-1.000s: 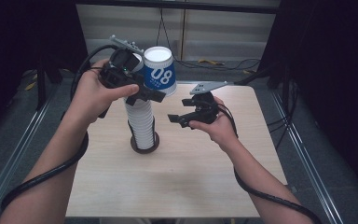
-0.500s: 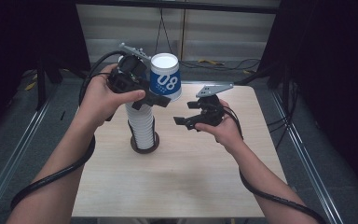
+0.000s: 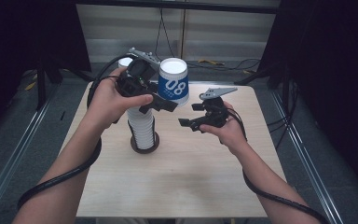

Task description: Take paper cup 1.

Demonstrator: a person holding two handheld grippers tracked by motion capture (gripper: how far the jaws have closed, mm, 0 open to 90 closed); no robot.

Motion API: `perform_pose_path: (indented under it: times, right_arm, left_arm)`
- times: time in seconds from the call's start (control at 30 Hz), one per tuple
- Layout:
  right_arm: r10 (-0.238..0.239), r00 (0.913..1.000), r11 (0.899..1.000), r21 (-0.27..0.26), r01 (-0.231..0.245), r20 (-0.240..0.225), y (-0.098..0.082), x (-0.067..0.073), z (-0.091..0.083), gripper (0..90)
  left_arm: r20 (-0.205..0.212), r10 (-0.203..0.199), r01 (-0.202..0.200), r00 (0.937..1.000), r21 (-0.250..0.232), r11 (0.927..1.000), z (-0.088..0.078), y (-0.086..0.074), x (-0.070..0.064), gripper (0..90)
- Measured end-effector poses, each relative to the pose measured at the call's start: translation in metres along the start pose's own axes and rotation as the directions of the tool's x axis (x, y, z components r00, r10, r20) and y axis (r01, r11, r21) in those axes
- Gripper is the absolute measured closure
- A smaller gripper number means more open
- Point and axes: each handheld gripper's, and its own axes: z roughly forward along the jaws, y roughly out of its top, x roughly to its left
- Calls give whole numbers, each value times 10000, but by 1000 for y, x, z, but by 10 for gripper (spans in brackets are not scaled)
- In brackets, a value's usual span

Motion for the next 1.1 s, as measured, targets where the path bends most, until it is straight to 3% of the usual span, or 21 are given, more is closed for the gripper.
perform_pose_path:
  times: [0.37, 0.6, 0.77, 1.1]
  right_arm:
    - [-126, 9999, 9996, 260, 125, 41, -9, -2, -8, 156]
    - [-263, 9997, 9990, 359, 263, -2, -15, -2, -8, 155]
    - [-199, 9998, 9995, 251, 201, -74, -22, -1, -11, 156]
    - [-436, 9990, 9970, 631, 441, -94, -37, 1, -22, 155]
  left_arm:
    - [130, 75, -80, 9999, 445, 9990, 23, -8, -1, 215]
    - [187, -96, 85, 9998, 607, 9981, 33, -20, 2, 215]
    - [127, -75, 61, 9999, 1022, 9948, 42, -27, 5, 215]
    - [95, 166, -179, 9998, 1678, 9857, 59, -32, 4, 217]
